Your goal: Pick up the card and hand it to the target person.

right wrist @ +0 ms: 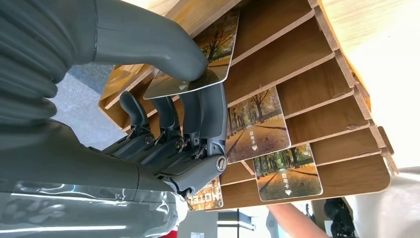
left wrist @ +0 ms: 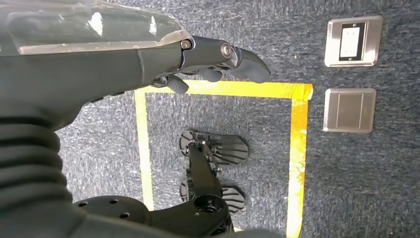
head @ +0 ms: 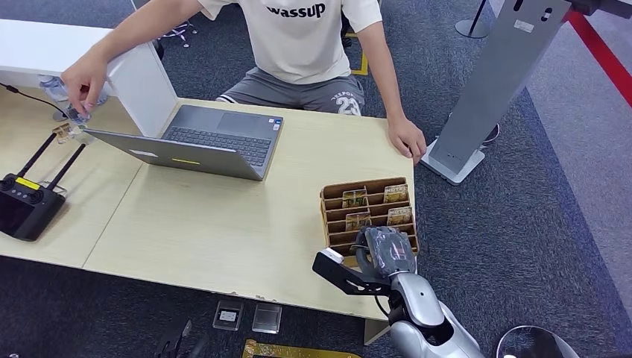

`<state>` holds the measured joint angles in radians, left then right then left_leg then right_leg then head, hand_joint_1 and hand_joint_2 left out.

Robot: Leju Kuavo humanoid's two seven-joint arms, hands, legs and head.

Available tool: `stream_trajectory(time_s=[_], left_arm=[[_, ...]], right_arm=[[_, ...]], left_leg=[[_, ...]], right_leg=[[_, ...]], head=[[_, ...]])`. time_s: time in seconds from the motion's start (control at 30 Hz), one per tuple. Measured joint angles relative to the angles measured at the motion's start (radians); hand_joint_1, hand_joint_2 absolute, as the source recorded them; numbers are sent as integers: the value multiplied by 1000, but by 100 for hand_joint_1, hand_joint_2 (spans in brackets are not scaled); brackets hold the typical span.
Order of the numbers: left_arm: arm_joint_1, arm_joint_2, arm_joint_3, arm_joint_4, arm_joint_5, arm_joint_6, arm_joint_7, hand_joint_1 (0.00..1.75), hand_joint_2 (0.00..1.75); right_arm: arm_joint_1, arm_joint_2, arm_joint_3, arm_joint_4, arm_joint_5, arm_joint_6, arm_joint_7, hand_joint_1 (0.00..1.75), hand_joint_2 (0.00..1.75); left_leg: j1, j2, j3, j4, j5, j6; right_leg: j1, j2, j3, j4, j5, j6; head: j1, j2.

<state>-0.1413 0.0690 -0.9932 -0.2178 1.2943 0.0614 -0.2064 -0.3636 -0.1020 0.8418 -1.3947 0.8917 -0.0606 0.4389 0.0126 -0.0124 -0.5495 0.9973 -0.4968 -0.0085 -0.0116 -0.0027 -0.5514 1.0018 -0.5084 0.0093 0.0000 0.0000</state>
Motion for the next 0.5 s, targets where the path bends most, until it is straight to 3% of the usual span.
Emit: stream_trajectory(time_s=[0.23, 0.5], left_arm=[[5, 1, 1, 0, 2, 18, 4, 0, 175], [20, 3, 4, 0, 17, 20, 4, 0, 175]], right_arm=[[-24, -10, -2, -38, -90, 35, -6, 140, 175], [-97, -65, -26, -196, -175, 70, 26, 140, 175]], left_leg=[[0, 0, 0, 0, 0, 0], [0, 0, 1, 0, 0, 0]], right_leg=[[0, 0, 0, 0, 0, 0], [0, 0, 0, 0, 0, 0]], head=[[0, 0], [0, 0]])
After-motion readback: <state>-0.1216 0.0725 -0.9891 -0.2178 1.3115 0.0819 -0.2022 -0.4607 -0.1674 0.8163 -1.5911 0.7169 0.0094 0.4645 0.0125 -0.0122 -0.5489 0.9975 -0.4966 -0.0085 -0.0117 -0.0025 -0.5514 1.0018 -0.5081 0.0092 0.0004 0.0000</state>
